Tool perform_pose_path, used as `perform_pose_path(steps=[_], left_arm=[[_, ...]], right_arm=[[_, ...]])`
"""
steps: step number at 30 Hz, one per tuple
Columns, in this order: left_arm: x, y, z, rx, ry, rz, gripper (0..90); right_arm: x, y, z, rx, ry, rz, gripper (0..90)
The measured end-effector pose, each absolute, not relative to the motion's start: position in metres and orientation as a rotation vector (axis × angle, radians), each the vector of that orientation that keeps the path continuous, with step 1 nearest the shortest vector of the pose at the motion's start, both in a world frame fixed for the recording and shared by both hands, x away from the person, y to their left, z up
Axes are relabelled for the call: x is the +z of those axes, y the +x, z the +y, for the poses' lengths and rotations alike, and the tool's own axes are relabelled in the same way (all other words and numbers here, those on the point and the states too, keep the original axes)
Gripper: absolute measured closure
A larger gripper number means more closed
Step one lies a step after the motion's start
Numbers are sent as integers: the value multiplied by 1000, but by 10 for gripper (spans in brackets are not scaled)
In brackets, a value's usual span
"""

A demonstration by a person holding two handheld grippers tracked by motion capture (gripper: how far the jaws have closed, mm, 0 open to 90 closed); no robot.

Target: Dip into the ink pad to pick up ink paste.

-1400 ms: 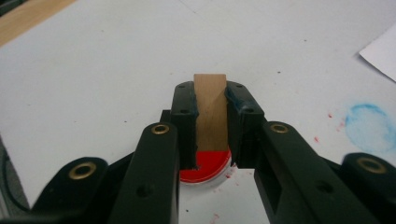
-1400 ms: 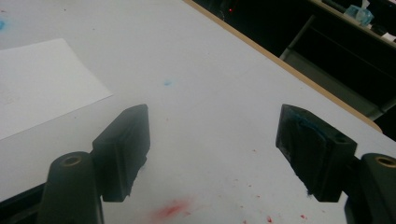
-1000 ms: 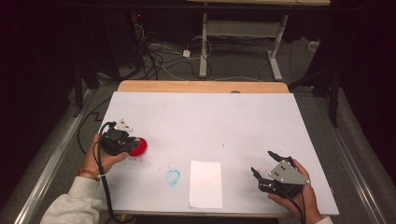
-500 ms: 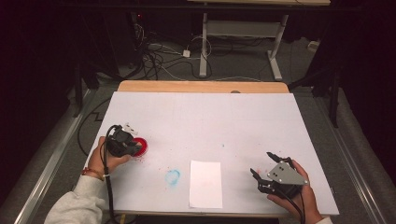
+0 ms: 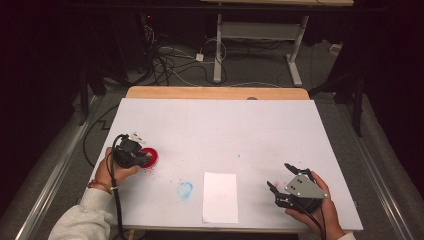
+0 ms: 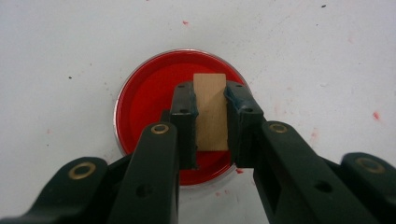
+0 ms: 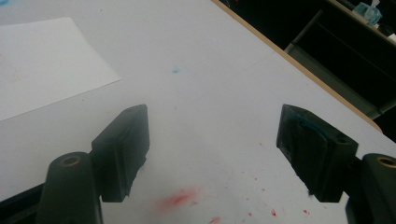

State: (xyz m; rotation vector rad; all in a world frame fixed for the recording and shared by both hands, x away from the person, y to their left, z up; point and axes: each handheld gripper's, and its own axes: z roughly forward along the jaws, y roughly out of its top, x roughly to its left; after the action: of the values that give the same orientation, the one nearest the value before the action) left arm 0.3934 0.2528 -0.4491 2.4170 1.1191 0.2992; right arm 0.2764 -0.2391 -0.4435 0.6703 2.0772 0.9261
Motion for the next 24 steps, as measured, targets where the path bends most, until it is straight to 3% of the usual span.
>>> perform_pose_path(steps=[15,19,24], left_arm=[[-452,390,257,308,2370,1123,735],[-448,387,250,374,2416,1107,736],[-425,382,254,425,2327,1103,735]], right_arm=[[-443,275,-240,918,666,2074,257],[-443,275,-240,918,663,2076,258],[-444,277,-240,912,663,2079,260]])
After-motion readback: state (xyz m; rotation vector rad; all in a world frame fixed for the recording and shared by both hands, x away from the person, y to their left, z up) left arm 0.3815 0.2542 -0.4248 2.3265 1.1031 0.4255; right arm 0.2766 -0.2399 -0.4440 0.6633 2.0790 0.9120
